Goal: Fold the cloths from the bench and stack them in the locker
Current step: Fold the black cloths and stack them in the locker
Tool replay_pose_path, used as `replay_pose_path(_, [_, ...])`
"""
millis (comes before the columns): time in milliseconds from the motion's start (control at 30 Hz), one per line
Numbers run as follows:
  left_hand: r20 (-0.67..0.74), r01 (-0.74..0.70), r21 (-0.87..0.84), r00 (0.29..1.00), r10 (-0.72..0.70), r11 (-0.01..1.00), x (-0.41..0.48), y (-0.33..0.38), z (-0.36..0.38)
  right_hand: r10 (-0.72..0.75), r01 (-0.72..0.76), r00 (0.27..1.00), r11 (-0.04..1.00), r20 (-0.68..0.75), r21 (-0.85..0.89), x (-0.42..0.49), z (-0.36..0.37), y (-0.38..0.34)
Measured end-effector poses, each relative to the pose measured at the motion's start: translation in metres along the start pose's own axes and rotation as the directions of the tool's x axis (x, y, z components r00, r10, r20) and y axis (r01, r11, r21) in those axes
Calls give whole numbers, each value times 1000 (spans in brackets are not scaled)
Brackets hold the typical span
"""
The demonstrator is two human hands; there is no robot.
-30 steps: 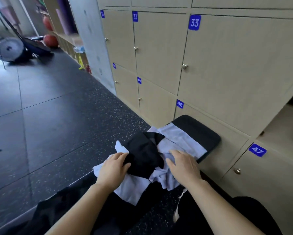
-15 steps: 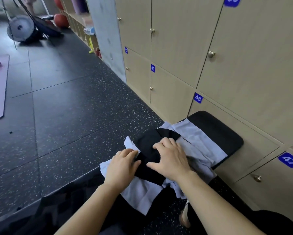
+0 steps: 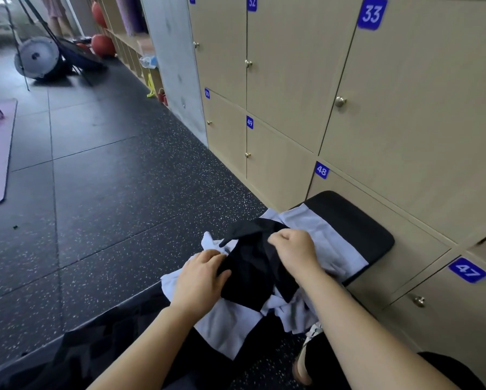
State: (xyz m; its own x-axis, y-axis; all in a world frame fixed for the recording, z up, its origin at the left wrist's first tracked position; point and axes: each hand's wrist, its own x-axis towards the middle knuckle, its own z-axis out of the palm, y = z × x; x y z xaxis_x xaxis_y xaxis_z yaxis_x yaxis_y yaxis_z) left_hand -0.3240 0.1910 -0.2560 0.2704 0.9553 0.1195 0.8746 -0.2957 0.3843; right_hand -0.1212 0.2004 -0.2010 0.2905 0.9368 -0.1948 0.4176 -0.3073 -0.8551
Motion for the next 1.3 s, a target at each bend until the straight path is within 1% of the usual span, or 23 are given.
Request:
replay_pose_path(33, [-9,-8,-4,1000,8,1000,1,3,-3,52,-57,998,987,33,149,-1,-10,-4])
replay_pose_path(67, [-13,-15,-3,1000,15,1000,2,7,-5,95,-110,993,962,71,249,-3,-21,-7])
replay_pose_path(167, [-20,-50,-25,999,49,998,6,24,-11,117,-162,984,902,135,400,-13,-55,-19])
replay_pose_path(267, [-26,-45,-101,999,42,994,10,41,-16,79,-131,988,871,129,474,-19,-80,-24])
replay_pose_path(367, [-16,-4,-161,1000,1,987,12,62,-23,21,-62,996,867,88,495,-27,-100,-23])
replay_pose_path(433, [10,57,-256,998,-56,965,11,84,-29,-2,-31,998,854,62,519,-32,-111,-23])
replay_pose_path(467, [57,115,-342,993,-102,933,11,95,-30,-4,-23,999,841,48,541,-35,-116,-23])
replay_pose_path(500, [131,193,-449,980,-149,872,11,105,-31,-5,-15,999,828,34,561,-37,-121,-23])
replay_pose_path(533, [219,278,-563,958,-184,778,12,114,-30,-5,-7,1000,817,20,577,-39,-124,-23])
replay_pose_path(567, [298,351,-667,934,-197,657,12,124,-29,-8,4,1000,808,5,589,-41,-127,-23])
replay_pose_path(633, [427,457,-809,889,-165,371,12,141,-28,-5,13,1000,794,-16,608,-45,-132,-22])
replay_pose_path(700, [474,486,-868,872,-124,99,15,154,-31,-6,21,1000,790,-25,613,-49,-136,-20])
replay_pose_path(733, [486,489,-872,864,-127,-13,18,158,-32,-15,26,1000,795,-24,606,-50,-137,-18])
replay_pose_path(767, [496,491,-868,855,-154,-70,21,161,-35,-29,35,999,803,-19,595,-53,-140,-17])
replay_pose_path(800, [499,494,-866,846,-188,-76,22,163,-39,-45,46,999,809,-16,586,-55,-141,-16])
replay_pose_path(833, [502,504,-863,843,-195,-42,21,165,-45,-56,55,998,811,-15,582,-58,-143,-16])
replay_pose_path(900, [486,492,-870,867,-108,36,19,168,-50,-66,71,997,803,-30,592,-61,-147,-15])
replay_pose_path(967, [406,412,-904,911,-73,110,15,173,-57,-77,87,996,786,-44,611,-64,-149,-16])
replay_pose_path(1067, [325,345,-911,938,-122,226,10,179,-67,-99,109,994,763,-52,637,-67,-153,-18])
replay_pose_path(1167, [338,391,-853,919,-205,345,18,173,-73,-127,129,991,736,-52,665,-68,-159,-20])
replay_pose_path(1233, [371,419,-840,907,-201,344,17,177,-77,-158,143,987,726,-38,672,-70,-161,-23])
replay_pose_path(1267, [385,424,-855,905,-181,300,17,181,-81,-170,146,985,723,-30,675,-71,-162,-25])
replay_pose_path(1300, [396,422,-879,905,-154,221,15,187,-86,-182,150,983,721,-25,676,-71,-162,-26])
